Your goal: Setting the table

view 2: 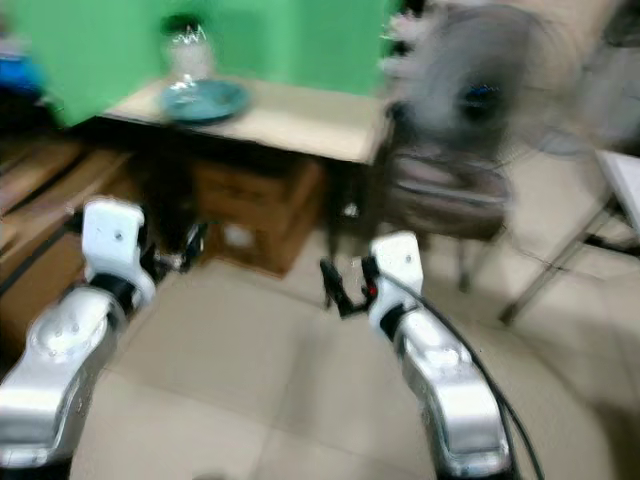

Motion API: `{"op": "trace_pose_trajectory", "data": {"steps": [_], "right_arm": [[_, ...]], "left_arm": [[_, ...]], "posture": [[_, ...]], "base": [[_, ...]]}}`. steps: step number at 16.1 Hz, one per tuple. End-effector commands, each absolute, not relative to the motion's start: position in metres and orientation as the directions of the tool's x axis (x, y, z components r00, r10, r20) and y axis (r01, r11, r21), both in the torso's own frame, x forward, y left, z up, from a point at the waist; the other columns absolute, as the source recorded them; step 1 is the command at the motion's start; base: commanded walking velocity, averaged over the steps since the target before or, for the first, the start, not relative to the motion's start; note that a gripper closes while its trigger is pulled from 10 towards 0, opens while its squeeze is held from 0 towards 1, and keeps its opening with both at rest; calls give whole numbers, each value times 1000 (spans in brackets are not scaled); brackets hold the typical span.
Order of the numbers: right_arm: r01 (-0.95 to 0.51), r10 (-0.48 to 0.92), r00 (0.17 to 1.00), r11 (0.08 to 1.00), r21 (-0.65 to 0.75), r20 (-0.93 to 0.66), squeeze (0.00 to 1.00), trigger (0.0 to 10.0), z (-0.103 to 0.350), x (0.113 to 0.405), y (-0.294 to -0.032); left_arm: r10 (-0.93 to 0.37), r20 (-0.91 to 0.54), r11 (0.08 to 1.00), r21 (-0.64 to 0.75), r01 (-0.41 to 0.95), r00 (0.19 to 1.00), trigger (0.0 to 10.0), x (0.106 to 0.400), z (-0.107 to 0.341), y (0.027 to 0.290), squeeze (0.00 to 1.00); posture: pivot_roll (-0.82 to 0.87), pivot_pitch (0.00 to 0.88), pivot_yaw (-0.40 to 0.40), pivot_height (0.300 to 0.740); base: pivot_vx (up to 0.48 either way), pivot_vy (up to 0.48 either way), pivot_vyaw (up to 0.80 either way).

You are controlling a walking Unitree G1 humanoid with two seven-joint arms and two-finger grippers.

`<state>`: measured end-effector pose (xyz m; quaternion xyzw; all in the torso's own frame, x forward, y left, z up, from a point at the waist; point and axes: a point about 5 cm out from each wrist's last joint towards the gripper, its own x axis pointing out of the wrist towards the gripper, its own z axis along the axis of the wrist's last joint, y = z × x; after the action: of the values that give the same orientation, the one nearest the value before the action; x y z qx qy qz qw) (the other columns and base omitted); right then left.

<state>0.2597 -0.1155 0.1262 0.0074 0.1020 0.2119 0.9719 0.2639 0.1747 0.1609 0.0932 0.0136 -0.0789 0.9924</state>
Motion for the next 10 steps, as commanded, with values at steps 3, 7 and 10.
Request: {"op": "trace_pose_trajectory", "data": {"steps": [3,7,10], "right_arm": [[-406,406,893,913,42,-195,0,10000,127,259,-121],[-397,398,897,917,49,-194,0,10000,126,260,-121],[-355,359,916,933,55,-181,0,10000,128,260,-127]], "left_arm": [[-159,-29,971,176,161,987,10000,265,164,172,0],[-157,-31,971,176,160,987,10000,266,164,172,0],[-154,-34,972,174,157,988,10000,267,163,172,0]], "posture": [[106,0,-20,740],[99,0,-16,740],[95,0,-15,740]], "base": [[322,0,800],[346,0,172],[350,0,0]]}}
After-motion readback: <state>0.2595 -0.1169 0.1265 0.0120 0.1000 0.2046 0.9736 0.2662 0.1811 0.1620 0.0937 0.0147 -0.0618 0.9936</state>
